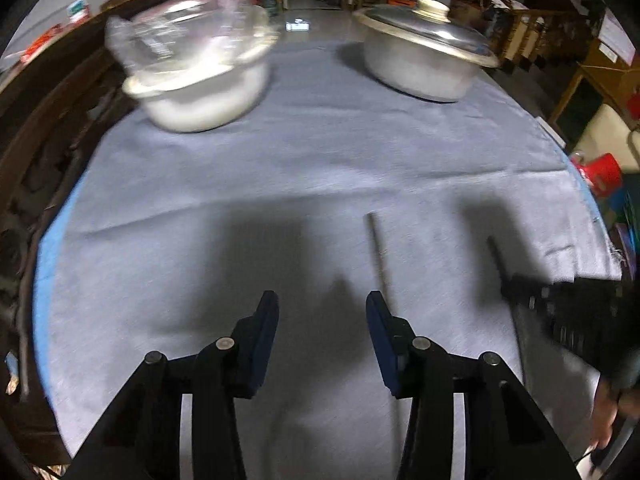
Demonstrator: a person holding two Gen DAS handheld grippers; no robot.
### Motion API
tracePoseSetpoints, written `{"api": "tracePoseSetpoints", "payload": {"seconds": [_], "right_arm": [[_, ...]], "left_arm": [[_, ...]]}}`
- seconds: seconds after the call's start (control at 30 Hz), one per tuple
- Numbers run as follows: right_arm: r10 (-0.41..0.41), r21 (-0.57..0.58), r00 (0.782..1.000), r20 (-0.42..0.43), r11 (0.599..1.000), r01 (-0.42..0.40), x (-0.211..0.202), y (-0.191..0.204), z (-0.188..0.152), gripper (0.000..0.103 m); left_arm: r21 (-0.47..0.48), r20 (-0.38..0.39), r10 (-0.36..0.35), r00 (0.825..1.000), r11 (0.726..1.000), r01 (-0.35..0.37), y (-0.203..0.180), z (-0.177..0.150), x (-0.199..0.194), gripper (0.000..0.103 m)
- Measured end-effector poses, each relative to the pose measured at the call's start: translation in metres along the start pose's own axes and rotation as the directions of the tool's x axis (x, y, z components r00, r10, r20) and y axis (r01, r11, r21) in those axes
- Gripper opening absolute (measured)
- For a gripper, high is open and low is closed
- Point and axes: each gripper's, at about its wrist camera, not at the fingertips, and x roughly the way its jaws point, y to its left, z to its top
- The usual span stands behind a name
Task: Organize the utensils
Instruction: 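Close the left gripper on one chopstick while the right gripper closes on the other, then lift both held chopsticks off the cloth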
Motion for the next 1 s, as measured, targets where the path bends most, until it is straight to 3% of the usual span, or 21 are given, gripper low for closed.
{"api": "tracePoseSetpoints", "payload": {"seconds": [0.23, 0.4, 0.47, 0.53, 0.57, 0.7, 1.0], "right_arm": [[0.07, 0.011, 0.997, -0.024, 0.997, -0.07, -0.009, -0.024, -0.016, 0.009], [0.093, 0.013, 0.995, -0.038, 0.996, -0.093, -0.01, -0.028, -0.017, 0.009], [0.079, 0.005, 0.996, -0.05, 0.997, -0.079, -0.009, -0.025, -0.015, 0.009], [0.059, -0.004, 0.996, -0.063, 0.998, -0.06, -0.005, -0.017, -0.008, 0.009], [0.048, -0.01, 0.997, -0.066, 0.999, -0.049, -0.003, -0.012, -0.005, 0.009], [0.01, -0.053, 0.999, -0.051, 0.999, -0.013, 0.001, -0.001, 0.001, 0.009], [0.094, 0.058, 0.995, 0.021, 0.994, -0.095, -0.016, -0.026, -0.019, 0.007]], "left_arm": [[-0.007, -0.071, -0.02, 0.997, 1.0, 0.02, -0.02, 0.028, 0.041, 0.046], [0.039, -0.08, 0.006, 0.997, 0.999, -0.003, -0.032, 0.032, 0.052, 0.035], [0.057, -0.069, 0.012, 0.998, 0.998, -0.008, -0.036, 0.031, 0.052, 0.029], [0.075, -0.057, -0.004, 0.998, 0.997, 0.008, -0.041, 0.029, 0.051, 0.011], [0.082, -0.055, -0.01, 0.998, 0.997, 0.015, -0.043, 0.028, 0.051, 0.007], [0.107, -0.053, -0.035, 0.998, 0.993, 0.041, -0.046, 0.019, 0.046, 0.005], [0.019, -0.012, -0.089, 0.996, 0.996, 0.089, -0.006, -0.007, 0.015, 0.005]]}}
